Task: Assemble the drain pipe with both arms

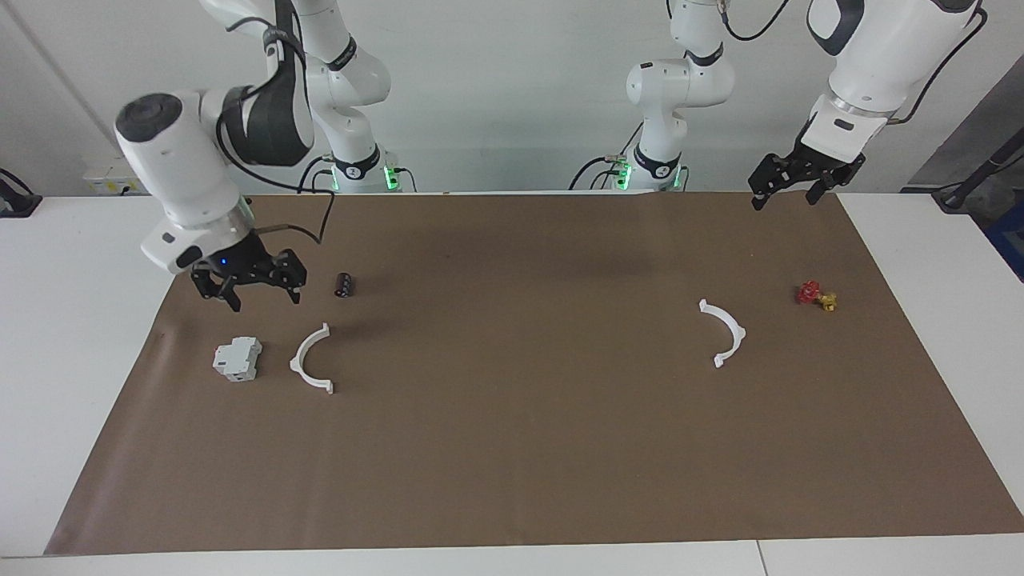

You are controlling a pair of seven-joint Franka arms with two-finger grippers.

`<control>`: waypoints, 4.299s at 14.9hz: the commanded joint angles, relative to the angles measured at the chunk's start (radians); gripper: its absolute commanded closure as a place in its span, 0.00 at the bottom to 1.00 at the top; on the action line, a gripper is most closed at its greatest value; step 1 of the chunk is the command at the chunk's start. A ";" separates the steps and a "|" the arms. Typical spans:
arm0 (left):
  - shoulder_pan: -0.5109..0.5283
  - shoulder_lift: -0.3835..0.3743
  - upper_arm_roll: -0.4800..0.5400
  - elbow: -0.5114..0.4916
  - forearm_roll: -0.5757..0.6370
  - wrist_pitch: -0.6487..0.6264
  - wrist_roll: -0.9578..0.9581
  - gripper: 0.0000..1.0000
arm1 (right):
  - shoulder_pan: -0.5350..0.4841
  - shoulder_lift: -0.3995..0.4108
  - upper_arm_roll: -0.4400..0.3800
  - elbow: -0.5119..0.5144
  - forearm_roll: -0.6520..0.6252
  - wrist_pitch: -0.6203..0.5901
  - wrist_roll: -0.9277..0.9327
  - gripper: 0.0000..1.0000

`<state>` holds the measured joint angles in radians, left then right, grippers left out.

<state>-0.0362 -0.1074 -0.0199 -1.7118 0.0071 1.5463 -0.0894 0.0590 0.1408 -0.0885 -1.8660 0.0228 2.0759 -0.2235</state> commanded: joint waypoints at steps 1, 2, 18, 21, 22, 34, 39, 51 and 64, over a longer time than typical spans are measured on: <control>-0.010 -0.015 0.011 -0.005 -0.007 -0.008 0.013 0.00 | -0.016 0.054 0.003 -0.080 0.020 0.136 -0.143 0.00; -0.010 -0.015 0.009 -0.005 -0.007 -0.008 0.013 0.00 | -0.024 0.075 0.003 -0.093 0.025 0.171 -0.181 0.00; -0.005 -0.015 0.011 -0.005 -0.007 -0.008 0.014 0.00 | -0.048 0.191 0.003 -0.179 0.109 0.386 -0.336 1.00; -0.004 -0.015 0.011 -0.008 -0.007 -0.008 0.014 0.00 | -0.047 0.197 0.003 -0.154 0.109 0.388 -0.243 1.00; -0.002 -0.015 0.011 -0.008 -0.007 -0.008 0.014 0.00 | -0.045 0.195 0.003 -0.128 0.109 0.374 -0.206 1.00; -0.004 -0.014 0.011 -0.003 -0.004 -0.006 0.013 0.00 | 0.247 0.155 0.010 -0.007 0.062 0.182 0.399 1.00; -0.002 -0.015 0.011 -0.009 -0.004 -0.006 0.016 0.00 | 0.407 0.177 0.010 -0.001 0.065 0.197 0.534 1.00; 0.002 -0.029 0.015 -0.049 -0.004 0.055 0.014 0.00 | 0.533 0.284 0.010 0.016 0.034 0.285 0.700 1.00; 0.068 0.008 0.015 -0.365 -0.004 0.550 -0.053 0.00 | 0.553 0.289 0.012 0.007 0.028 0.291 0.669 1.00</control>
<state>0.0216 -0.1149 0.0012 -2.0349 0.0073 2.0271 -0.1222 0.6103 0.4241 -0.0753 -1.8568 0.0638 2.3435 0.4719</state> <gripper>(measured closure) 0.000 0.793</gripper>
